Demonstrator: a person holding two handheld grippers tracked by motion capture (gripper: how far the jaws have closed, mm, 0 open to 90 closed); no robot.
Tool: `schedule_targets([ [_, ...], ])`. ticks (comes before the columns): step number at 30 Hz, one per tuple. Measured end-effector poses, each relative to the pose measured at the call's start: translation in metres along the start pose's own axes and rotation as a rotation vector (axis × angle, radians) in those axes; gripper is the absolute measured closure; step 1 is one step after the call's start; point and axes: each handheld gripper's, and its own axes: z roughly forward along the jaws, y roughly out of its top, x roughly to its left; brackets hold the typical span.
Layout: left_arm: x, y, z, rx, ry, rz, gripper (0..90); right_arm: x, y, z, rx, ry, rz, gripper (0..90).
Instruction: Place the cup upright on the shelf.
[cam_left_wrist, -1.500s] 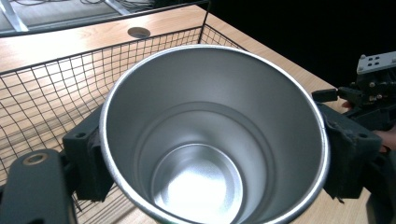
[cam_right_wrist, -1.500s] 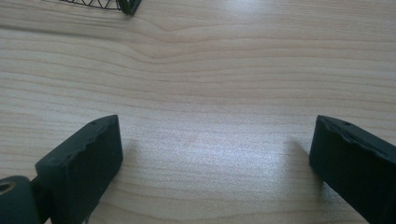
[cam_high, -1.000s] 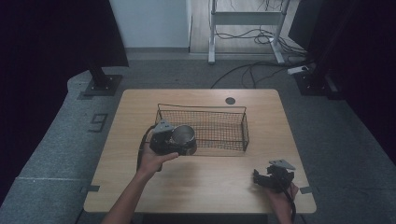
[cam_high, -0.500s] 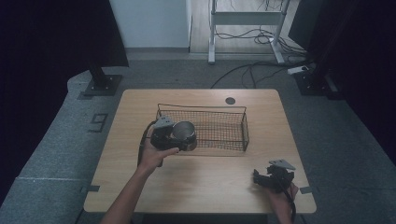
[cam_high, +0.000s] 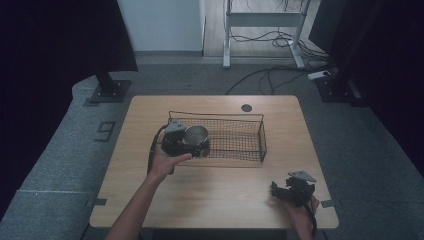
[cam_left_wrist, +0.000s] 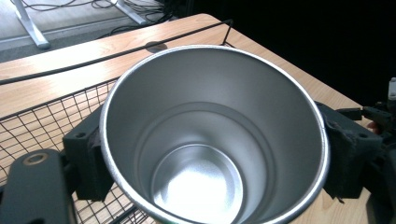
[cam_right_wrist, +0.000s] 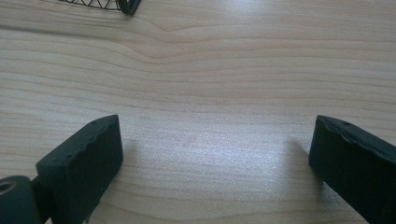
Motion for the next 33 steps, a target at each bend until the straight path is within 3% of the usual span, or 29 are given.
schedule_targets([
  [9,0.010,0.007,0.001,-0.003,-0.003,-0.027,15.4,0.000,0.000,0.000,-0.001,-0.001,-0.001,2.9],
  [33,0.019,0.034,0.012,0.011,0.031,-0.015,15.4,0.000,0.000,0.000,-0.003,0.000,-0.001,2.9],
])
